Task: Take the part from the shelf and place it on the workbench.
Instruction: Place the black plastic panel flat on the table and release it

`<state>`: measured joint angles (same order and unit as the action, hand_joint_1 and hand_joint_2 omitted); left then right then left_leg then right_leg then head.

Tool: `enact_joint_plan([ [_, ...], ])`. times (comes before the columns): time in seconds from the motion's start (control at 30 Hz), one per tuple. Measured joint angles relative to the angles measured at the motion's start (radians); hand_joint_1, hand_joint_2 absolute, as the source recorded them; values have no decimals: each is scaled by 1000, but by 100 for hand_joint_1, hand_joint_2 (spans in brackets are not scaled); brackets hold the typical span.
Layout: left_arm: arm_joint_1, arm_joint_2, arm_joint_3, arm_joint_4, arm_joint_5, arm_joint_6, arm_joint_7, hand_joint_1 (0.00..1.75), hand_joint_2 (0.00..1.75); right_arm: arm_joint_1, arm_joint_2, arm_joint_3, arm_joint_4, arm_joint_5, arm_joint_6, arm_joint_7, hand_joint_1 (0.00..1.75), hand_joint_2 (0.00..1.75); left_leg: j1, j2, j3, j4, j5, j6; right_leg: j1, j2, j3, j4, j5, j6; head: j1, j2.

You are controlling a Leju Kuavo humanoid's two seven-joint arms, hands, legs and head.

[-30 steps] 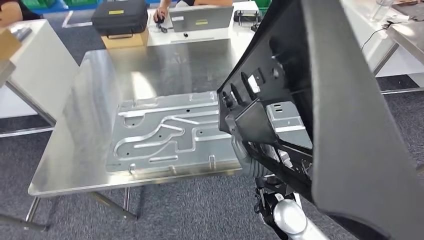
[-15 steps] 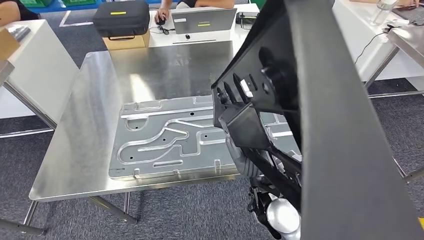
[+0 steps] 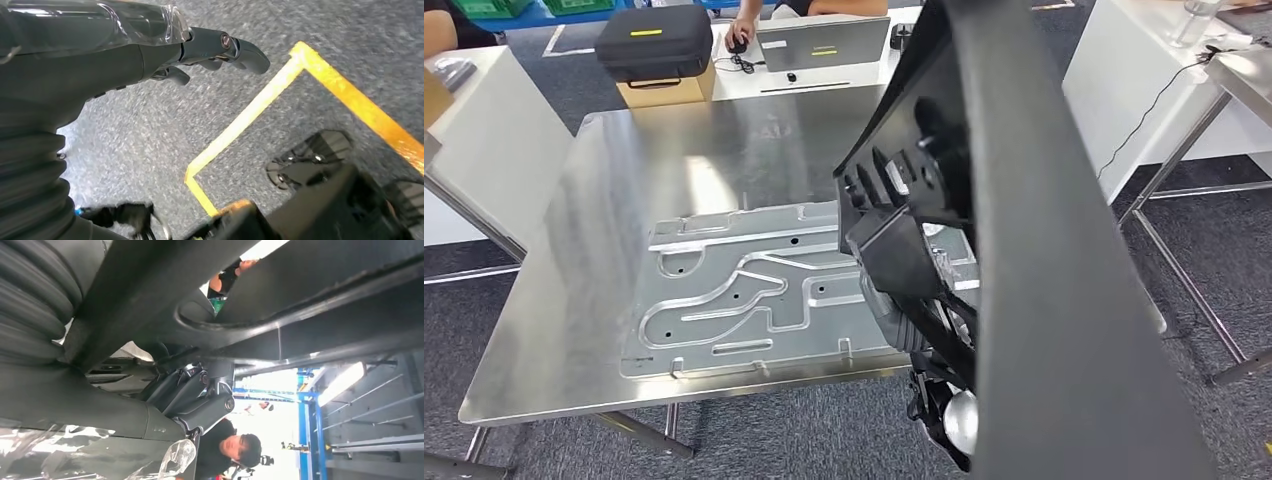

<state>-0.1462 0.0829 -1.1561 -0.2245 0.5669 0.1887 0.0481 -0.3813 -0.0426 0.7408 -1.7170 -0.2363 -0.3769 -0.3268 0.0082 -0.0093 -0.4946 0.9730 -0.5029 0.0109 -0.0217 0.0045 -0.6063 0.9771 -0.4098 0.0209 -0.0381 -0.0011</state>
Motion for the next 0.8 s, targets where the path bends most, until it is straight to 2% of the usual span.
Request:
enact_joint_plan([
  [0.03, -1, 0, 0, 0, -4, 0, 0, 0, 175, -3, 2, 0, 1, 3, 0, 2, 175, 175, 1, 1, -24, 49, -21, -5, -1, -1, 2, -1, -2, -5, -1, 0],
  [0.1, -6, 1, 0, 0, -5, 3, -2, 0, 175, -6, 5, 0, 5, 8, 0, 7, 175, 175, 3, 1, -106, 190, -69, -12, 2, -4, 6, -1, -8, -12, -3, 0],
  [0.13, -7, 2, 0, -1, -5, 6, -4, 0, 175, -6, 5, 0, 8, 9, 0, 12, 175, 175, 3, 1, -145, 248, -79, -13, 4, -5, 9, -1, -11, -13, -3, 0],
  [0.17, -7, 2, 0, -1, -6, 10, -6, 0, 175, -5, 6, 0, 12, 12, 0, 16, 175, 175, 3, 1, -169, 273, -70, -12, 6, -4, 14, -1, -15, -13, -4, 0],
  [0.2, -6, 3, 0, -1, -7, 13, -7, 0, 175, -5, 6, 0, 14, 14, -1, 20, 175, 175, 2, 1, -175, 259, -43, -9, 7, -3, 19, 0, -19, -12, -4, 0],
  [0.27, -6, 4, 0, -1, -7, 16, -11, 0, 175, -7, 6, 0, 16, 23, -2, 31, 175, 175, -2, 1, -143, 138, 45, 6, 8, -1, 33, -1, -28, -8, -5, 0],
  [0.3, -8, 5, 1, -1, -4, 16, -14, 0, 175, -8, 5, 0, 16, 28, -5, 38, 175, 175, -5, 2, -121, 73, 76, 13, 10, -1, 39, -1, -33, -4, -5, 0],
  [0.33, -11, 6, 1, -1, 0, 16, -18, 0, 175, -9, 5, 0, 15, 32, -7, 46, 175, 175, -9, 2, -104, 27, 94, 19, 11, 0, 42, -1, -36, 0, -5, 0],
  [0.4, -11, 6, 4, -1, 13, 16, -26, 0, 175, -10, 3, -1, 10, 38, -12, 60, 175, 175, -16, 1, -92, -1, 90, 27, 12, 2, 44, -3, -41, 9, -5, 0],
  [0.47, -10, 5, 8, -1, 19, 17, -30, 0, 175, -10, -1, -2, 3, 38, -15, 67, 175, 175, -15, 1, -86, -6, 89, 35, 10, 2, 44, 1, -47, 18, -5, 0],
  [0.5, -9, 4, 10, -2, 19, 18, -31, 0, 175, -11, -2, -2, 0, 38, -16, 68, 175, 175, -13, 2, -81, -9, 88, 41, 9, 1, 37, 20, -59, 22, -5, 0],
  [0.53, -9, 3, 11, -2, 18, 18, -32, 0, 175, -11, -3, -3, -3, 39, -17, 69, 175, 175, -11, 2, -75, -12, 87, 46, 9, 1, 19, 60, -79, 26, -4, 0],
  [0.6, -9, 2, 14, -2, 20, 18, -34, 0, 175, -10, -7, -3, -4, 39, -19, 73, 175, 175, -13, 2, -66, -12, 81, 56, 9, 1, -48, 195, -137, 29, -4, 0],
  [0.63, -8, 1, 16, -2, 21, 17, -35, 0, 175, -8, -8, -3, -4, 40, -19, 75, 175, 175, -14, 2, -62, -12, 78, 59, 10, 1, -86, 260, -157, 30, -4, 0],
  [0.67, -6, 0, 17, -2, 22, 15, -37, 0, 175, -6, -11, -3, -4, 42, -20, 78, 175, 175, -15, 2, -57, -12, 74, 60, 10, 1, -111, 295, -158, 30, -4, 0],
  [0.7, -4, -2, 19, -2, 22, 13, -38, 0, 175, -5, -13, -3, -4, 44, -21, 81, 175, 175, -16, 1, -51, -12, 69, 61, 10, 1, -117, 291, -139, 28, -4, 0],
  [0.73, -3, -5, 20, -2, 21, 11, -39, 0, 175, -4, -14, -3, -4, 47, -21, 82, 175, 175, -16, 0, -43, -12, 64, 60, 11, 1, -103, 246, -102, 26, -4, 0],
  [0.77, -3, -7, 22, -2, 20, 11, -40, 0, 175, -5, -16, -3, -4, 50, -22, 83, 175, 175, -16, 0, -35, -12, 58, 58, 12, 1, -74, 173, -56, 21, -4, 0],
  [0.8, -3, -10, 23, -2, 19, 11, -41, 0, 175, -6, -17, -3, -5, 51, -22, 83, 175, 175, -18, -1, -29, -12, 52, 55, 15, 1, -42, 101, -22, 15, -4, 0],
])
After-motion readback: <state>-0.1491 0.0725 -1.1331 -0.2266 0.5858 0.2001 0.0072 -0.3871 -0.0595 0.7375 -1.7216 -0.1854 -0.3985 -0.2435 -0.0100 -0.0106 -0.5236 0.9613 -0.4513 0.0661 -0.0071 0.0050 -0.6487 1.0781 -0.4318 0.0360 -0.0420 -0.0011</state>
